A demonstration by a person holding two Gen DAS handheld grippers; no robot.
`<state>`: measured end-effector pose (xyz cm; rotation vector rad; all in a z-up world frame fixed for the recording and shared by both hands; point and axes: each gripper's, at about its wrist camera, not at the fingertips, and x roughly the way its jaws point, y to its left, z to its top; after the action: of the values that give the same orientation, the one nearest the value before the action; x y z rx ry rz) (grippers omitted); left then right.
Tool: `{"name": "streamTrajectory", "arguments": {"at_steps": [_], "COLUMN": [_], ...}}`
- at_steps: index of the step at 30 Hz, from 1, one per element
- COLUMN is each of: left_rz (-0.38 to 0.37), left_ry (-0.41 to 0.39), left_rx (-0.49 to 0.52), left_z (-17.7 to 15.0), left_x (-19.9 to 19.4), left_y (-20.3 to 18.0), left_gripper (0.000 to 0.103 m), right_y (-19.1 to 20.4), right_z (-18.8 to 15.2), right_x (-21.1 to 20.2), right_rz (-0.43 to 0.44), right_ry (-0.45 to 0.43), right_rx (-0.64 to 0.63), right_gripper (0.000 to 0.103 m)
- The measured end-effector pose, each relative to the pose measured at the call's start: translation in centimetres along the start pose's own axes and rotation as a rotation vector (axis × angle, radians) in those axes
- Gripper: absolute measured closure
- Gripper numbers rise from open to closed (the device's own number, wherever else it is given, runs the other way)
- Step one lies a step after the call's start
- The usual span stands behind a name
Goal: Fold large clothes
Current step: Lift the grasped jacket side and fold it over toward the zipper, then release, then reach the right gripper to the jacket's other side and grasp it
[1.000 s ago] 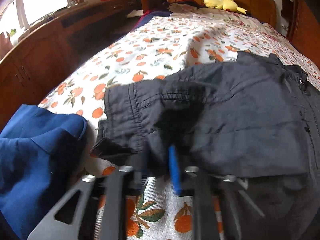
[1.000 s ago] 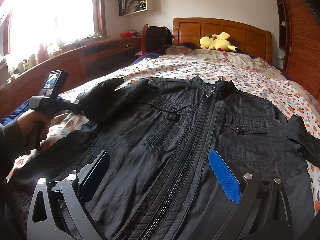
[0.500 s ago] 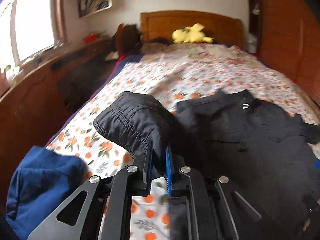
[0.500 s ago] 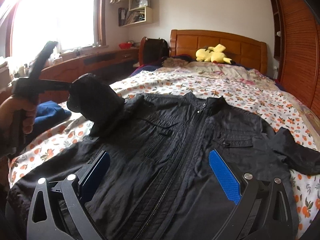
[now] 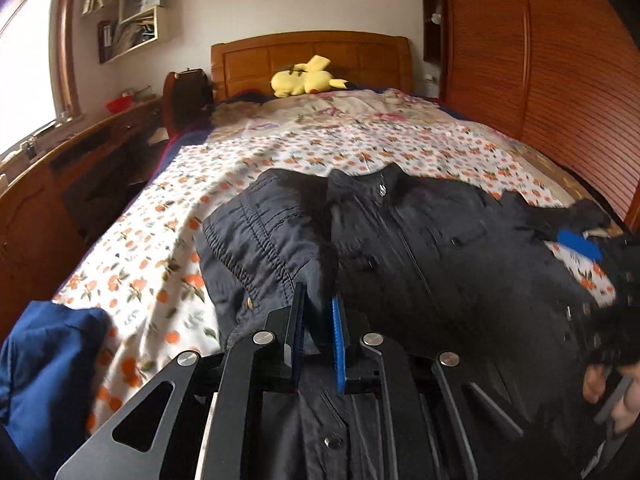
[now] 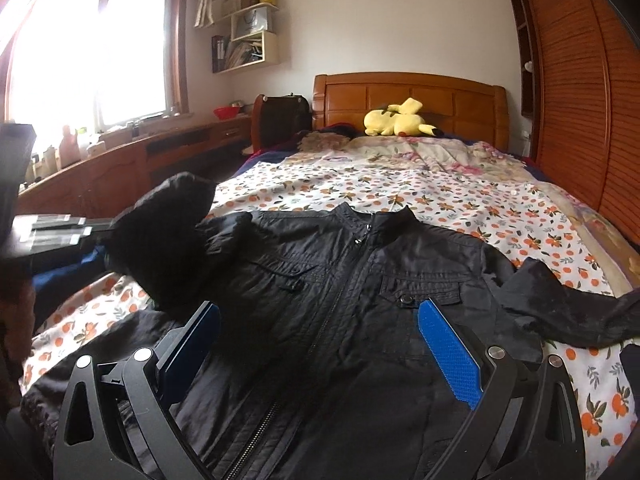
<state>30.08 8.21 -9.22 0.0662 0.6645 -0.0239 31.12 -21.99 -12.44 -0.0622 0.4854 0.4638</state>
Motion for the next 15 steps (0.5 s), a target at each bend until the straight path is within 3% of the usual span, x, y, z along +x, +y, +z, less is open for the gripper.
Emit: {"name": "streamTrajectory", "arguments": {"at_steps": [5,7,15], "left_rz": [-0.029,-0.034,0.010], "left_ry": [0.006,0.003,-0.036], "left_rx": [-0.023,-0.032,-0.046], "left_z": [-3.2,-4.2,-7.1], "left_x": [-0.2,-0.5,-3.1], "left_y": [0.0,0.3,2.0], "left_gripper": [0.076,0.059,0.026], "right_y": [0.4,0.6,2.8], "right_z": [-0.1,-0.2,-0.9], "right_x": [0.5,0.7,1.6], "right_rz": [0.000,0.002,0.057], "right_ry": [0.012,0.015,0.046], "right_rx": [-0.006,-0.011,-0.050], "right_gripper": [0.007,0.007,0.007]}}
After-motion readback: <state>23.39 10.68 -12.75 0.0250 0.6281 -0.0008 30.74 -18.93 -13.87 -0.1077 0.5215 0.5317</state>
